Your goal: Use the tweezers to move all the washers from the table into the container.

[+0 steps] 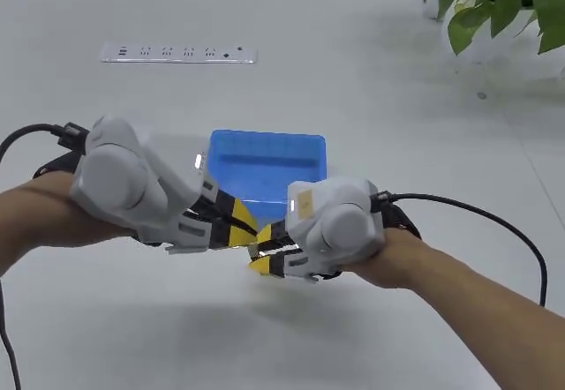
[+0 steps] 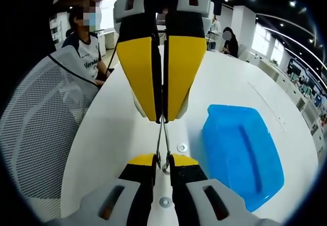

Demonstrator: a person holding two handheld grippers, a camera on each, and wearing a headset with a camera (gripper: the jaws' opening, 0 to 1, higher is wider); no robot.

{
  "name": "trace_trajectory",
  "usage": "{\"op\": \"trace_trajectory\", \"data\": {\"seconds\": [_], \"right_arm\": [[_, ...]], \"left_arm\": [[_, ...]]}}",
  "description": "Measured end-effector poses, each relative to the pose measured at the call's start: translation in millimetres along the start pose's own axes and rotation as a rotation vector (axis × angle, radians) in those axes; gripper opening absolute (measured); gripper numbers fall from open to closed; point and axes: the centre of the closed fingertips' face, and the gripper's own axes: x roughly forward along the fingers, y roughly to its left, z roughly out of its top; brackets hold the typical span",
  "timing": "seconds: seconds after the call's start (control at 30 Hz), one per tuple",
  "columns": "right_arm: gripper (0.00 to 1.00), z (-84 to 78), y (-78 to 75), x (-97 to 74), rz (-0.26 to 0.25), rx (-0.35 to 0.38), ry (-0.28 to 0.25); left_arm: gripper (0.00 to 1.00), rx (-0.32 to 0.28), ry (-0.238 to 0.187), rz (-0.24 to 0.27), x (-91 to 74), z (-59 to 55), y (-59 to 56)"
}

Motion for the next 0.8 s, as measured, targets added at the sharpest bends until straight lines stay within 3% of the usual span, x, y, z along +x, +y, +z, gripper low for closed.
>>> {"op": "trace_trajectory", "data": {"seconds": [0.37, 0.5, 0.8], "right_arm": [[0.12, -0.8, -0.4, 0.1, 0.0, 0.014, -0.002], [0.11, -1.6, -1.4, 0.7, -0.001, 0.075, -0.016], [0.1, -2.1, -2.4, 0.9, -0.007, 0.09, -0.011]], "left_arm": [[0.05, -0.013, -0.013, -0.004, 0.4, 0.8, 2.0], [0.05, -0.015, -0.017, -0.003, 1.0, 1.3, 3.0], [0.05, -0.012, -0.014, -0.002, 1.7, 2.0, 4.3]]}}
